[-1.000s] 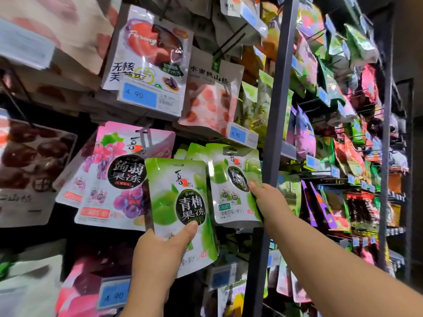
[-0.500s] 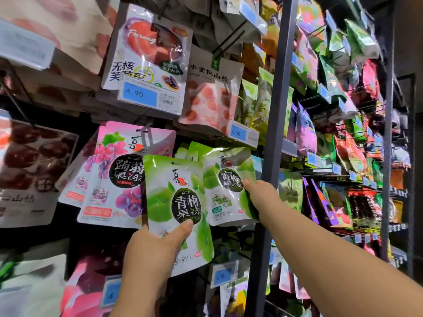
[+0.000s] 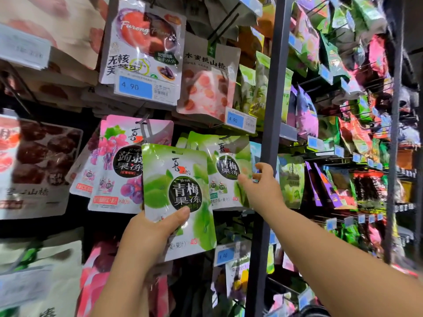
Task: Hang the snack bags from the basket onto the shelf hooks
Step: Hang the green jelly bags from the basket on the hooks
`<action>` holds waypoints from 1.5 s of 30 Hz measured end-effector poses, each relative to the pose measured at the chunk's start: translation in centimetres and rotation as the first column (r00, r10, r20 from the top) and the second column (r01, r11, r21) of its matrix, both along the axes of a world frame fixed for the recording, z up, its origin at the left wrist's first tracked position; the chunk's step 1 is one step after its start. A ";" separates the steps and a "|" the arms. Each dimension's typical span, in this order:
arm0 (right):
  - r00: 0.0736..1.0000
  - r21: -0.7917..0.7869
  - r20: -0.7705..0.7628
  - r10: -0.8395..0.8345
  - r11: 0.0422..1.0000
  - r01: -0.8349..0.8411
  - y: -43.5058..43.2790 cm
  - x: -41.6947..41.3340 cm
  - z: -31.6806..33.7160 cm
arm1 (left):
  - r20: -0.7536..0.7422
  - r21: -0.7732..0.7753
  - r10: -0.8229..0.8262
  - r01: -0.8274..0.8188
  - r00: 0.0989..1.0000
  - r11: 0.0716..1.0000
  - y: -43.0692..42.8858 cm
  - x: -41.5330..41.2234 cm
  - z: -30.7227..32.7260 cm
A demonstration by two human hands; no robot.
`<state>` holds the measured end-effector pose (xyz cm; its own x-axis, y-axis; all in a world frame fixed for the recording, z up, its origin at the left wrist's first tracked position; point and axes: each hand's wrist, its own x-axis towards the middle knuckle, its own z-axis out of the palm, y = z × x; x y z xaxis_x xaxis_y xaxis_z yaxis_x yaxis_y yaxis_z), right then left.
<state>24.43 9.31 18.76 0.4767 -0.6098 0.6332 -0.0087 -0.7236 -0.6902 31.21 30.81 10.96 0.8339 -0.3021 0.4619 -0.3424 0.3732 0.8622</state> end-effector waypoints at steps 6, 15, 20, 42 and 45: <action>0.988 -0.140 0.000 0.154 0.978 -0.152 1.2 -2.8 -1.8 | 0.001 -0.038 -0.136 0.136 0.991 0.990 -1.0 -1.2 0.4; 0.821 0.280 0.002 0.570 0.788 -0.548 2.1 -5.0 -3.5 | 0.025 -0.058 -0.139 0.140 0.990 0.988 -3.5 -3.7 0.2; 0.760 0.362 0.030 0.649 0.702 -0.614 1.8 -5.8 -4.0 | 0.036 -0.072 -0.128 0.131 0.991 0.989 -4.5 -4.8 0.9; 0.762 0.394 0.329 0.557 0.652 -0.647 -0.8 -5.6 -1.4 | 0.183 0.212 0.106 -0.144 0.977 0.967 -10.4 -3.2 7.6; 0.771 0.404 0.322 0.550 0.656 -0.637 -0.7 -5.2 -1.0 | 0.193 0.237 0.143 -0.188 0.971 0.953 -10.2 -3.0 8.1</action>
